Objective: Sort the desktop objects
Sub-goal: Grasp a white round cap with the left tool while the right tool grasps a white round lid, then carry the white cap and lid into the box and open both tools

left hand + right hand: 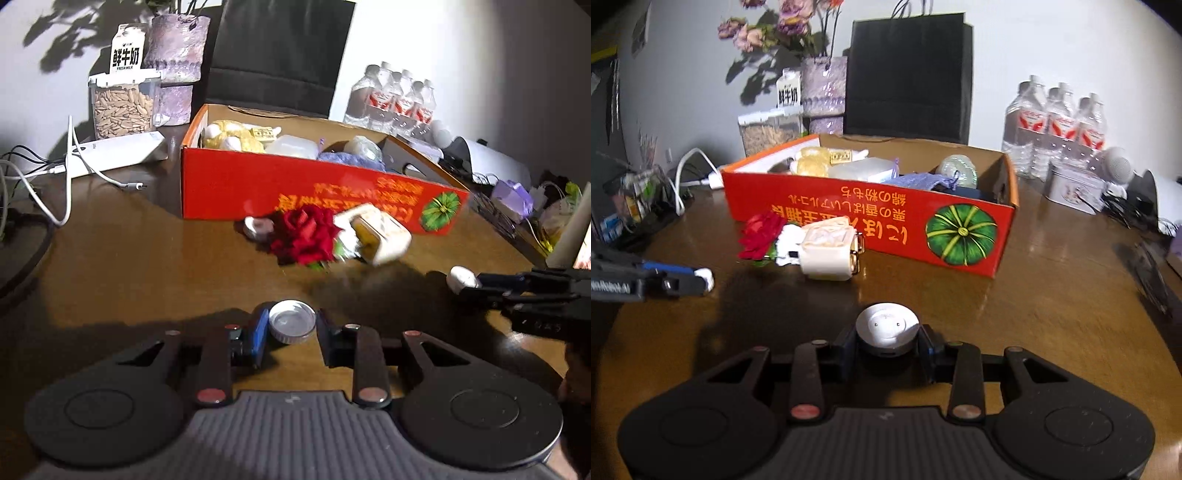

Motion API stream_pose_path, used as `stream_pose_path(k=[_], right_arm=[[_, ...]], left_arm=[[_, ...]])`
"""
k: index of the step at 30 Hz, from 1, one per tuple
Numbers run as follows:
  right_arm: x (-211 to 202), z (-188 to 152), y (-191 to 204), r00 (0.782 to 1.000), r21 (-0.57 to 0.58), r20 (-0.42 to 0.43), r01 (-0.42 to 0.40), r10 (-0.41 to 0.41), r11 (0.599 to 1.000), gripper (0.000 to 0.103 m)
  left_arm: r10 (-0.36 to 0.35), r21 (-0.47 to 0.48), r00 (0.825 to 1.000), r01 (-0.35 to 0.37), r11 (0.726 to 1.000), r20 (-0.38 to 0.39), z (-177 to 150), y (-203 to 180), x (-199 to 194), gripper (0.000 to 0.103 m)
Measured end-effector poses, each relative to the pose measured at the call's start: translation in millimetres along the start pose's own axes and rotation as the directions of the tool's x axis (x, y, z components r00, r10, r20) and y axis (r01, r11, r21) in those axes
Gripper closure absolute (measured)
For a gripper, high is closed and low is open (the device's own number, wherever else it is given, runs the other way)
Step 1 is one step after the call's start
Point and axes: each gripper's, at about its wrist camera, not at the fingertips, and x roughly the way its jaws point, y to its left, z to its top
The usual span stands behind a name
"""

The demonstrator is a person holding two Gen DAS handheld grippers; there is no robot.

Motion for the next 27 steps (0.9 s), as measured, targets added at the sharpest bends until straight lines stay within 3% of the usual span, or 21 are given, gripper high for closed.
stream_pose_path(k=[4, 17, 22, 27], right_arm=[[-26.8, -6.2, -1.6, 0.998, 0.023, 0.044, -0.041, 0.040, 0.999, 0.068], [-74.0, -1.4, -12.8, 0.986, 0.076, 0.163, -0.033, 0.020, 0.997, 0.068], [-74.2, 21.1, -21.1, 0.979, 0.091, 0.201, -0.039, 0.020, 0.995, 0.068], [-41.7, 70.7, -27.8, 0.974, 0.082, 0.222, -0.073, 0.053, 0.994, 0.068]], left_arm=[[-0.007, 0.036, 1.000, 0.006, 0.999, 0.020, -3.6, -12.9, -19.2, 0.075], [-0.048, 0.061, 0.984, 0.038, 0.997, 0.171, 29.3, -28.1, -65.4, 0.075], [-0.048, 0.067, 0.975, 0.034, 0.997, 0.217, 67.0, -23.3, -55.8, 0.075], [-0.047, 0.075, 0.981, 0.033, 0.997, 0.189, 117.2, -11.2, -14.9, 0.075]])
